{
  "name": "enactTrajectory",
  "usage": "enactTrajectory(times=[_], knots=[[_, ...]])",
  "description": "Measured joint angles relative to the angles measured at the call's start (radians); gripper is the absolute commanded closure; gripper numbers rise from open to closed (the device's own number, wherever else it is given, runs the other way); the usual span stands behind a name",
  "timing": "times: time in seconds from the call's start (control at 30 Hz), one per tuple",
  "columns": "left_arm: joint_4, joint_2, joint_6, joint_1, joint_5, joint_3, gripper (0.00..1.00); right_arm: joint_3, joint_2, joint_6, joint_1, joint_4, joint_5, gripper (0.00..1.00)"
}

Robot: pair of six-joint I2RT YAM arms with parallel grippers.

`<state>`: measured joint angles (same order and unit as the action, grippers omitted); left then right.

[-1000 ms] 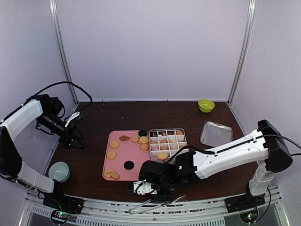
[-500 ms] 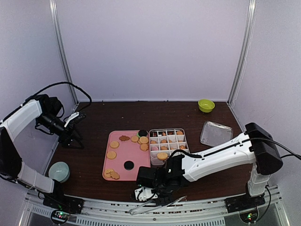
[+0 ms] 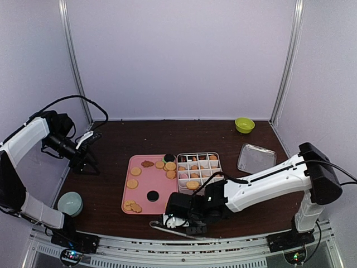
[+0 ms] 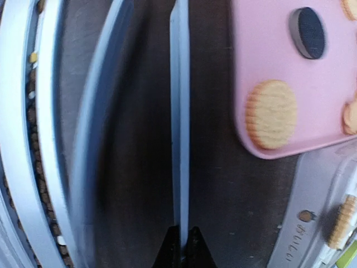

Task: Pack the cookies
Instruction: Pick up the clamp from the corner of the board, then pass from the right arm to the left

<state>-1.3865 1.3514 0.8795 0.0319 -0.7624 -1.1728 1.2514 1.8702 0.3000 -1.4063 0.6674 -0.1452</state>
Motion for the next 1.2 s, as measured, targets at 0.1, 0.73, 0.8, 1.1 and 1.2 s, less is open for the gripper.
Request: enactTrajectory(times=[0.1, 0.73, 0.8, 1.1, 1.2], knots=[[-0.002, 0.000, -0.008, 0.000, -0.028, -0.009, 0.06, -0.030, -0.082, -0.069, 0.052, -0.070, -0.071, 1.00], [0.018, -0.070, -0.119, -0.175, -0.402, -0.131, 0.12, 0.230, -0.130, -0.493, 0.194, -0.897, -0.170, 1.00], [0.026, -0.069, -0.133, -0.197, -0.438, -0.150, 0.14, 0.234, -0.105, -0.523, 0.194, -0.959, -0.151, 1.00], [0.023, -0.020, -0.153, -0.264, -0.558, -0.206, 0.29, 0.234, -0.056, -0.626, 0.194, -1.191, -0.079, 1.00], [0.023, -0.007, -0.153, -0.279, -0.572, -0.206, 0.35, 0.234, -0.056, -0.643, 0.194, -1.243, -0.070, 1.00]])
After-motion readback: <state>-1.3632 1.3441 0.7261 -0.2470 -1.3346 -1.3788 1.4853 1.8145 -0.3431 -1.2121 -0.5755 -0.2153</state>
